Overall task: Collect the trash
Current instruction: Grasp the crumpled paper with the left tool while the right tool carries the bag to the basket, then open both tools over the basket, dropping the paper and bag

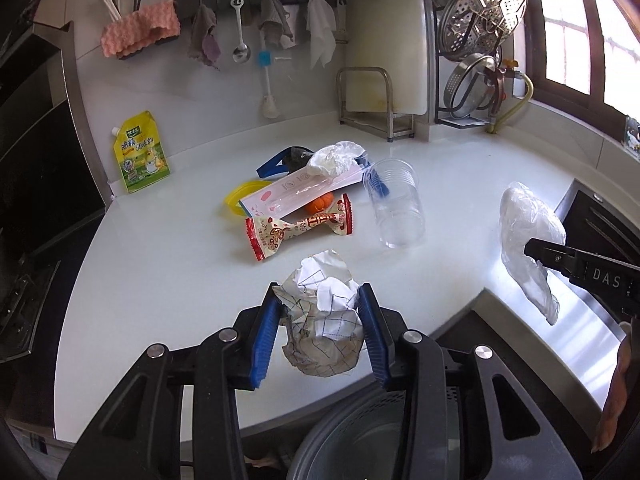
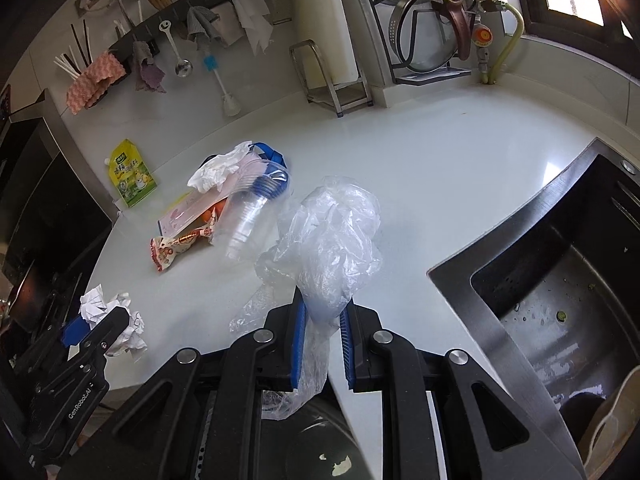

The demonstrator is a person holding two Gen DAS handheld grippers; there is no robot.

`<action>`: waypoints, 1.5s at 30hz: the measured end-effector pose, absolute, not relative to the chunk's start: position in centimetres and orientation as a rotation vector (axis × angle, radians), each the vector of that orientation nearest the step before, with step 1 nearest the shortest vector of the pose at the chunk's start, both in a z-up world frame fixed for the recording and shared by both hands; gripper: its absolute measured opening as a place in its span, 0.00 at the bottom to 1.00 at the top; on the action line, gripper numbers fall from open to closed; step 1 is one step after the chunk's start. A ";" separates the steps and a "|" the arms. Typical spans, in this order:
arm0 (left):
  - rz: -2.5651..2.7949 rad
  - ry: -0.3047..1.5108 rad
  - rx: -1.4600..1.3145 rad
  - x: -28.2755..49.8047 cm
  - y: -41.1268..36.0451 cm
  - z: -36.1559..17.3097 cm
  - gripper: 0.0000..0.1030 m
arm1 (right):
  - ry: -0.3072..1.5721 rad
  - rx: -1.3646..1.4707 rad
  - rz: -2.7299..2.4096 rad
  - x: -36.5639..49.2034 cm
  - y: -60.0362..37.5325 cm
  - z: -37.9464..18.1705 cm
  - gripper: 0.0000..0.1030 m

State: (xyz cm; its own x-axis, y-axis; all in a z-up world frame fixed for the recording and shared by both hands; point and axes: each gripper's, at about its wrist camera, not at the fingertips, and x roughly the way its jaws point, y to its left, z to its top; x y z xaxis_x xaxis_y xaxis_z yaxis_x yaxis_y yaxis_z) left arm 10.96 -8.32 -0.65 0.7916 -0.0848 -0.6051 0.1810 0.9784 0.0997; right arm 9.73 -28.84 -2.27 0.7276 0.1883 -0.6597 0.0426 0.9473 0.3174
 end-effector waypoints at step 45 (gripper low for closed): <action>-0.338 0.870 0.202 -0.4 -5.8 -8.5 0.44 | 0.909 0.309 0.066 -6.2 -21.5 -9.7 0.17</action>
State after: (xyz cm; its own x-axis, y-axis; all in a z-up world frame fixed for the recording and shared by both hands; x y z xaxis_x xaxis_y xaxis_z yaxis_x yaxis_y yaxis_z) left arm -0.39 -5.82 -8.53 0.5968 -0.2079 -0.7750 0.3704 0.9281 0.0362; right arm -6.18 -21.46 -9.66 0.6157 0.1859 -0.7658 0.0737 0.9539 0.2908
